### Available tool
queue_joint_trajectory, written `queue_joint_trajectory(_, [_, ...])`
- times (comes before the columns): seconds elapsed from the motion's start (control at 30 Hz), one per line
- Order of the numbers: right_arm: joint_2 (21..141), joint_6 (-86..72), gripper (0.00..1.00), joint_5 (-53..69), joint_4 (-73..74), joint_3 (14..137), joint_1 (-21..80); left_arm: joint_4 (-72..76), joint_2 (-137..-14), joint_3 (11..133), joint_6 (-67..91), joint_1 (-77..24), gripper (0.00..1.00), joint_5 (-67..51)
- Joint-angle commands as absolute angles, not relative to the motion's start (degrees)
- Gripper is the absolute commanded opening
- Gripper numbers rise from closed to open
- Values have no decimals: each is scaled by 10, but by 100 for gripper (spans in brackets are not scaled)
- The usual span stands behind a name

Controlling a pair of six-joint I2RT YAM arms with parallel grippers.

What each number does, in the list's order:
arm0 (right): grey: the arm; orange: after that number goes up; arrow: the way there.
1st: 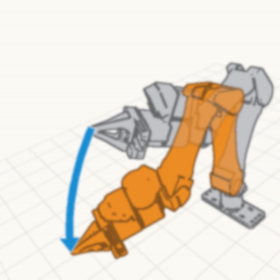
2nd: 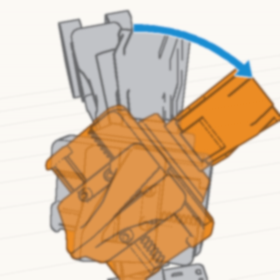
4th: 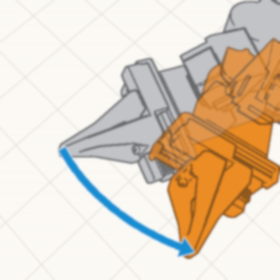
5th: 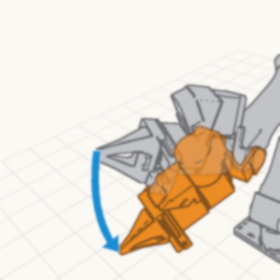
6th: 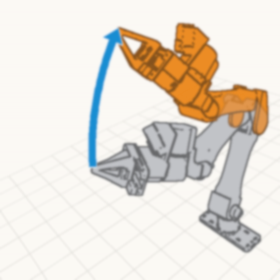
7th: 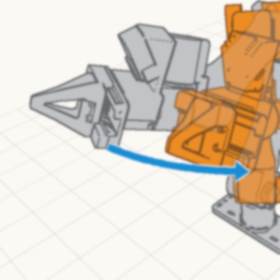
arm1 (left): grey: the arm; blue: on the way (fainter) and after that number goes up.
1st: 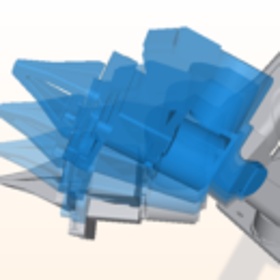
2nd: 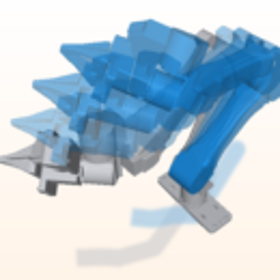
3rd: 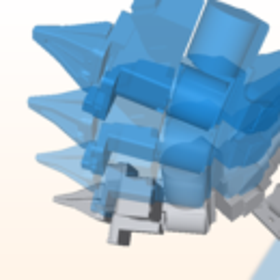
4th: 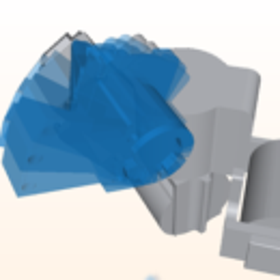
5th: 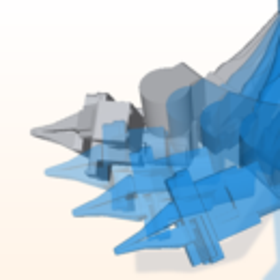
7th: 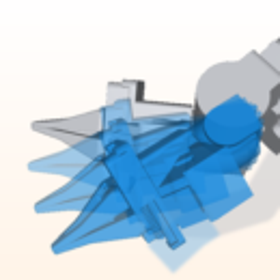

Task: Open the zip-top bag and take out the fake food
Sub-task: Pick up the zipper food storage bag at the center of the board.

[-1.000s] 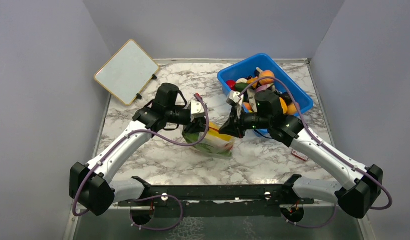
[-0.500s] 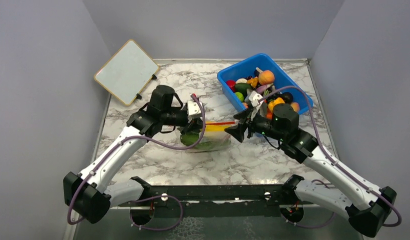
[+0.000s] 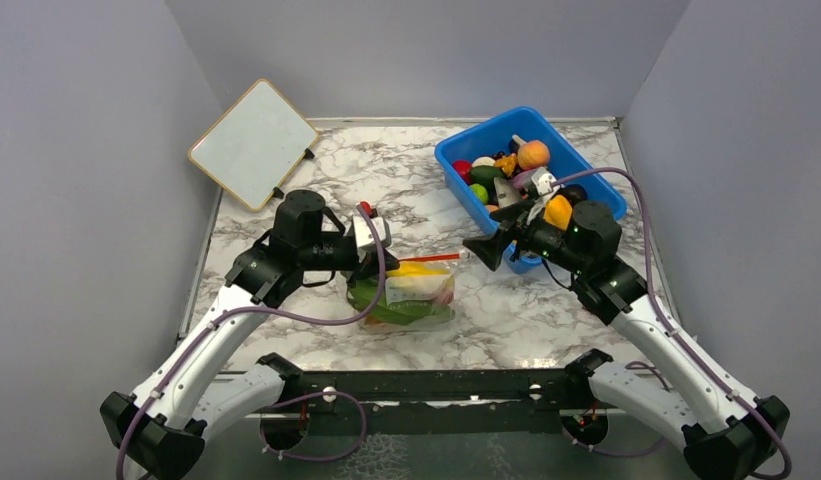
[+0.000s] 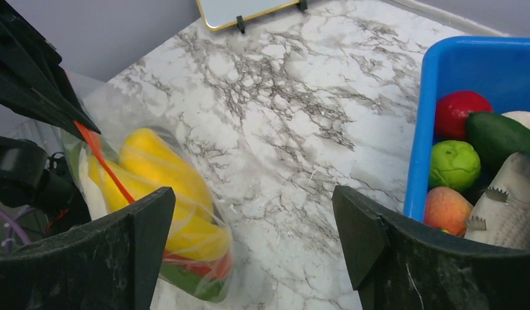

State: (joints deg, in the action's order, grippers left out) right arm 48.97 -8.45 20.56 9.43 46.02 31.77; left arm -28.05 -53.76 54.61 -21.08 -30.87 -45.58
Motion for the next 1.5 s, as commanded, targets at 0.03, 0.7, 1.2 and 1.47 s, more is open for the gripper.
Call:
queue_joint_trajectory(0.03, [446, -144, 94, 371, -27, 382, 262, -259, -505, 541, -198, -309, 0, -466])
queue_joint_trajectory(0.7, [346, -107, 89, 407, -364, 97, 261, -280, -504, 523, -250, -309, 0, -518])
queue_joint_trajectory(1.2, [513, -211, 89, 563, -539, 150, 273, -288, -519, 533, -251, -310, 0, -578])
queue_joint_trajectory(1.47, [545, -192, 84, 511, -557, 153, 323, -287, -518, 534, -244, -311, 0, -576])
